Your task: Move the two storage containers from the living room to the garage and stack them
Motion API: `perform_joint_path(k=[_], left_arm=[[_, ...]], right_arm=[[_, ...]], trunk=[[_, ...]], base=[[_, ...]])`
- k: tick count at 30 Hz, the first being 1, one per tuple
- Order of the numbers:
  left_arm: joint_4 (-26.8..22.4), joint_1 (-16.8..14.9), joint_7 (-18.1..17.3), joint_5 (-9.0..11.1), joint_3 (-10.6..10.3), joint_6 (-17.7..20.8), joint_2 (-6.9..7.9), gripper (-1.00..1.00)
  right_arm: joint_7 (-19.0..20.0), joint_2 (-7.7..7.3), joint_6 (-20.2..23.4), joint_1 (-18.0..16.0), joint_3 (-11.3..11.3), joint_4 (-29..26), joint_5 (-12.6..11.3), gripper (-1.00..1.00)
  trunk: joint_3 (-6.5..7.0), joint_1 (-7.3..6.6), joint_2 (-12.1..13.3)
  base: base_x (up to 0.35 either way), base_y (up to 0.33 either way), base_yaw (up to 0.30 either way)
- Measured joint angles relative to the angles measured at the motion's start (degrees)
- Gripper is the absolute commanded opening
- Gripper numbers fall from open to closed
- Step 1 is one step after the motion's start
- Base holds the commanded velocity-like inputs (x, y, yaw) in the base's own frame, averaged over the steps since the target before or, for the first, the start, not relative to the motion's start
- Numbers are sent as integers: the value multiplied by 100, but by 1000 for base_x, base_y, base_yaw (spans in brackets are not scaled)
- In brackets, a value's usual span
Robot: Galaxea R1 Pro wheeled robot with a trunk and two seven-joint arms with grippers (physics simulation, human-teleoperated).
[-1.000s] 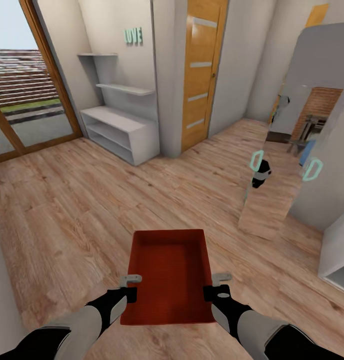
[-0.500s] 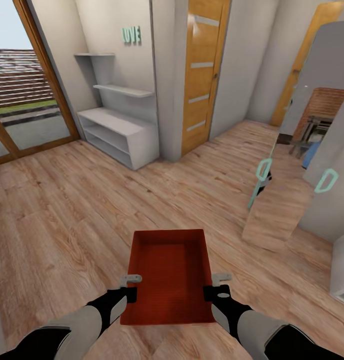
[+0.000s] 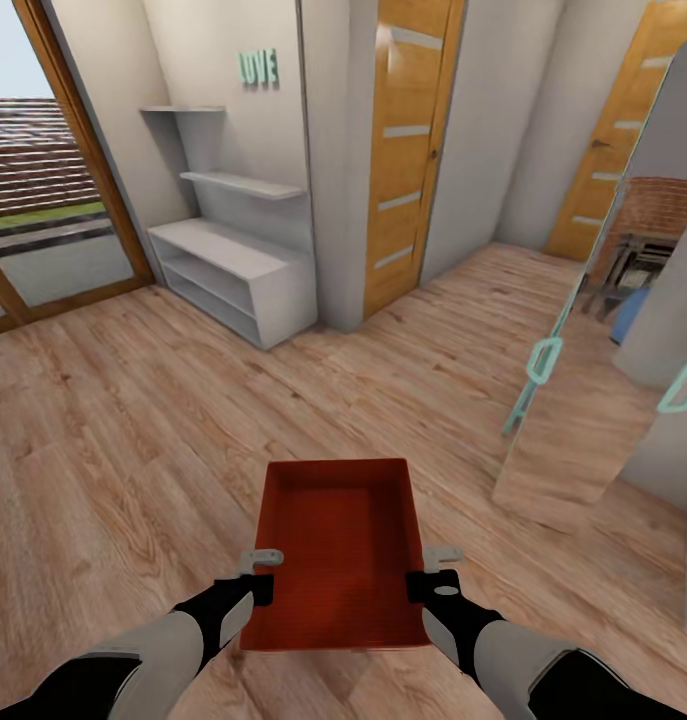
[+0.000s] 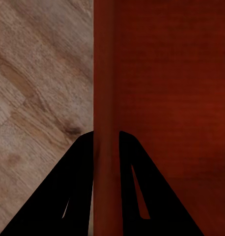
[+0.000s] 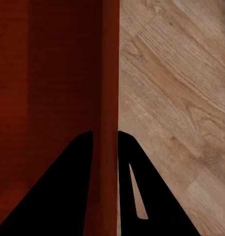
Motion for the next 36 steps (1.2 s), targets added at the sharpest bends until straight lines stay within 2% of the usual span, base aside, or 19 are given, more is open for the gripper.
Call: perform_joint_path(k=[21,36], left_arm=[[0,0,0,2,-1,-7,0,-100],[1,0,0,2,-1,0,1,-100]], right_arm=[[-3,0,-4,0,2,-3,1,-100],[-5,0,5,1,3,-6,0,-100]], trunk=[[0,0,0],[0,0,0]], base=[[322,0,-5],[322,0,-166]])
